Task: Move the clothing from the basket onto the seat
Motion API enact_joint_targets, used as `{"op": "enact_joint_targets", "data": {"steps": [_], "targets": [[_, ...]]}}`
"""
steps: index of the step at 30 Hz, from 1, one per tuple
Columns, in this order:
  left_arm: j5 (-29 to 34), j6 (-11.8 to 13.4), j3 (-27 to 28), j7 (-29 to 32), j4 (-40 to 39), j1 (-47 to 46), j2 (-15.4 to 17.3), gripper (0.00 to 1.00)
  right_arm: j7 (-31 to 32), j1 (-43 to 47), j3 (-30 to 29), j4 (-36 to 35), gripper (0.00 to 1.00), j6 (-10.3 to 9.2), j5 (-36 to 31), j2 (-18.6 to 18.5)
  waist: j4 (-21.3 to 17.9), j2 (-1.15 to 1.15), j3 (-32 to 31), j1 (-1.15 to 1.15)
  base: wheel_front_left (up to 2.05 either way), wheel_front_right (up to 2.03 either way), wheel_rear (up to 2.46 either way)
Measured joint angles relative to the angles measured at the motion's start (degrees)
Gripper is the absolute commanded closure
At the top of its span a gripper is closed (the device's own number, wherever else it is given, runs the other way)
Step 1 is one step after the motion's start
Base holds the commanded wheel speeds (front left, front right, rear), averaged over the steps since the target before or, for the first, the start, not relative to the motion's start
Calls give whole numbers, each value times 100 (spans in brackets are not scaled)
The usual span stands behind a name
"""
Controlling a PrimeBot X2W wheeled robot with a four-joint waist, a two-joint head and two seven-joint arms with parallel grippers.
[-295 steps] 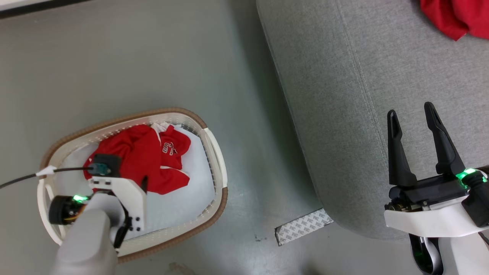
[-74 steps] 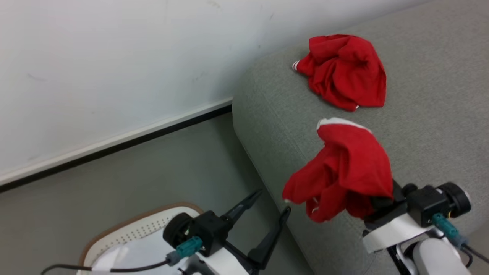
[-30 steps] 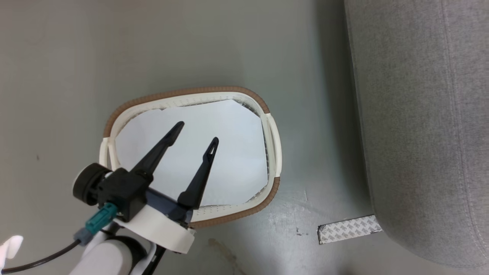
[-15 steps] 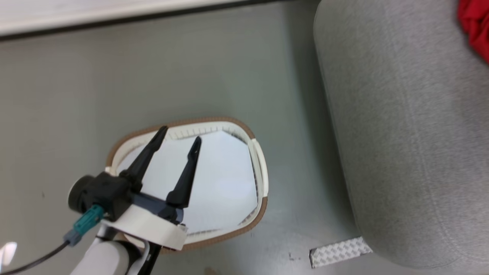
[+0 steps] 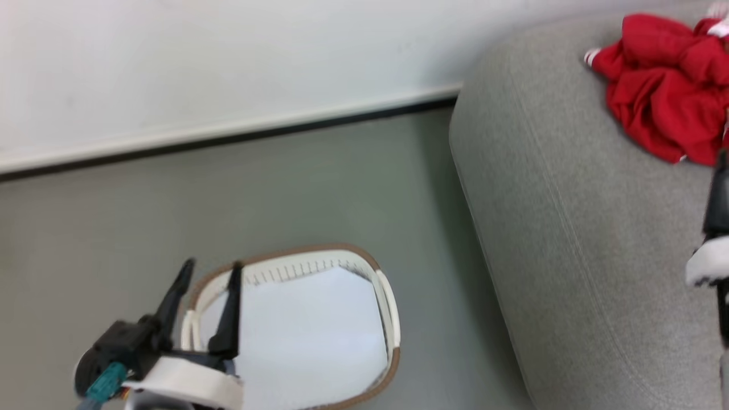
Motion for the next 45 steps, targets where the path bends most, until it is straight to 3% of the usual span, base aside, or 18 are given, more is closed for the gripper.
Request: {"op": "enact_joint_targets", "data": {"steps": [8, 16, 25, 45], "targets": [[-3, 59, 378, -127, 448, 569, -210, 0, -1, 1358, 816, -1179, 0, 0, 458, 204, 321, 0, -708, 0, 0, 0, 0], [268, -92, 1036, -141, 627, 1175, -564, 0, -1, 2555, 1288, -1869, 0, 0, 630, 353, 721, 0, -1363, 0, 0, 0, 0], [708, -561, 1496, -142, 889, 1483, -846, 0, -1, 3399, 1789, -1970, 0, 0, 1079, 402, 1024, 0, -1778, 1, 0, 0, 0], [1362, -1232, 2271, -142, 1172, 1607, -1410, 0, -1, 3649, 2018, -1825, 0, 0, 1217, 399, 865, 0, -1883, 2, 0, 0, 0]]}}
